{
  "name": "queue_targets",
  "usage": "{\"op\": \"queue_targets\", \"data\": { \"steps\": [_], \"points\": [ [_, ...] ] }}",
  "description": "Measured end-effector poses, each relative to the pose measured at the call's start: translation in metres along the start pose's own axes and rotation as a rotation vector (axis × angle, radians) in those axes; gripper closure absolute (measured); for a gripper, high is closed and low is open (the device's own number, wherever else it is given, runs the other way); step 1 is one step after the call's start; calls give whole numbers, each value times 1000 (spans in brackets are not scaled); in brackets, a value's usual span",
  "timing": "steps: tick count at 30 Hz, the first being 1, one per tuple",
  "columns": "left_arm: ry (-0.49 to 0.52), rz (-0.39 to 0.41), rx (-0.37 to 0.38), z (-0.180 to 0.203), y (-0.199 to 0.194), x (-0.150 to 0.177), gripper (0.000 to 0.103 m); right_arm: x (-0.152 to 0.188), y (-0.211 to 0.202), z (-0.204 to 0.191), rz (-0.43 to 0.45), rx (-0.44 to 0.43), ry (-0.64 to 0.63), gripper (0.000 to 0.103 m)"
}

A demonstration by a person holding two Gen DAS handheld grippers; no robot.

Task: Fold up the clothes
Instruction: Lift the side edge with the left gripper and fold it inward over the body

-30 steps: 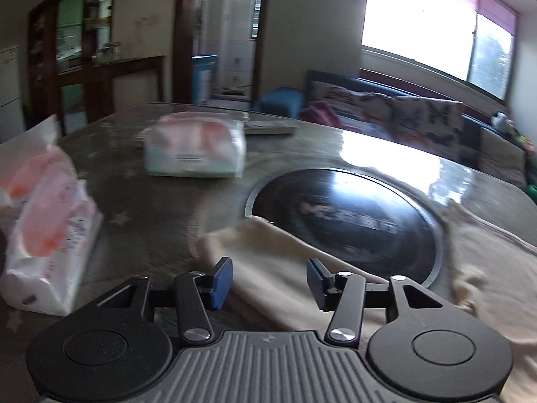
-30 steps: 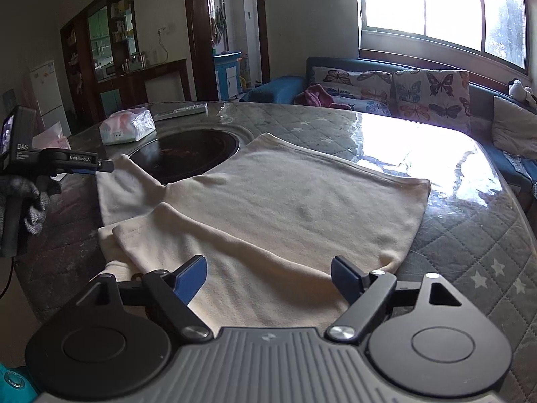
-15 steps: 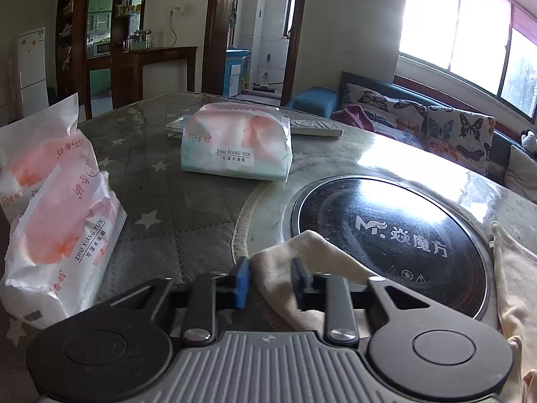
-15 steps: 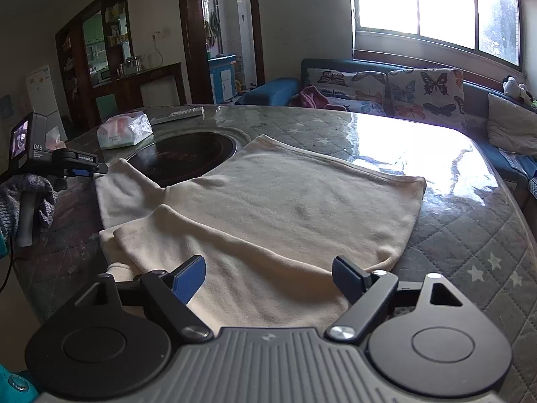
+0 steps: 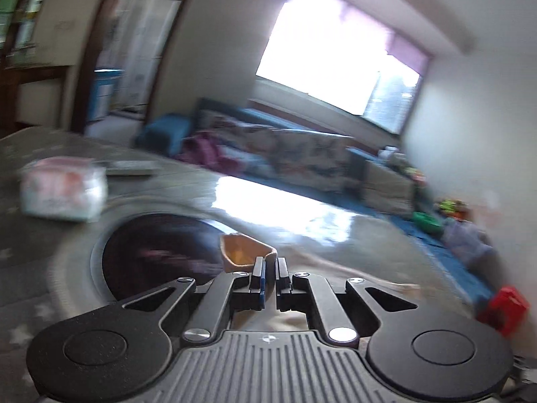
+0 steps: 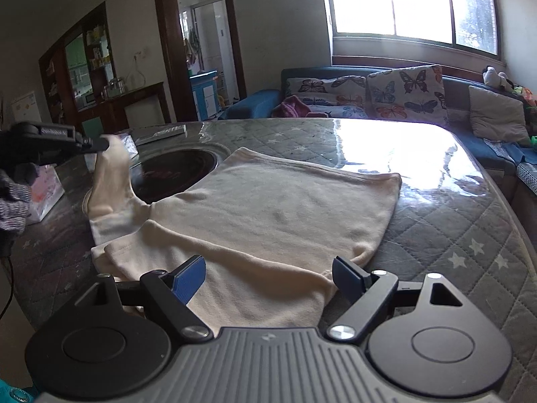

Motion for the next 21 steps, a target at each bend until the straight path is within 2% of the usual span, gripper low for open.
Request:
{"op": "queue_targets", "data": {
  "steps": [6, 9, 12, 15, 17, 21],
  "points": [
    [133, -60, 223, 99, 2, 22, 97, 9, -13, 29, 28, 36, 79, 18],
    [170, -103, 290, 130, 12, 41, 97, 15, -19, 42, 33, 54, 118, 18],
    [199, -186, 349, 151, 26, 63, 97, 20, -24, 52, 39, 71, 143, 18],
    [240, -271, 387, 163, 33, 86, 92, 23, -28, 60, 42, 83, 164, 18],
    [278, -296, 407, 166, 31, 96, 92, 24, -29, 63, 43, 84, 173, 19],
    [339, -264, 336, 149, 25, 95, 92, 22, -28, 58, 40, 64, 168, 25]
  ]
}}
Point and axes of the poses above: each gripper's, at about its wrist camera, not at the fingertips, and y roughly the way its jaws point, z to its right, x to its underside, the point moved 9 cm from there along y, roughly the way its jaws point, and after that the axes turned 10 degrees about -z, right-handed, at the moved point
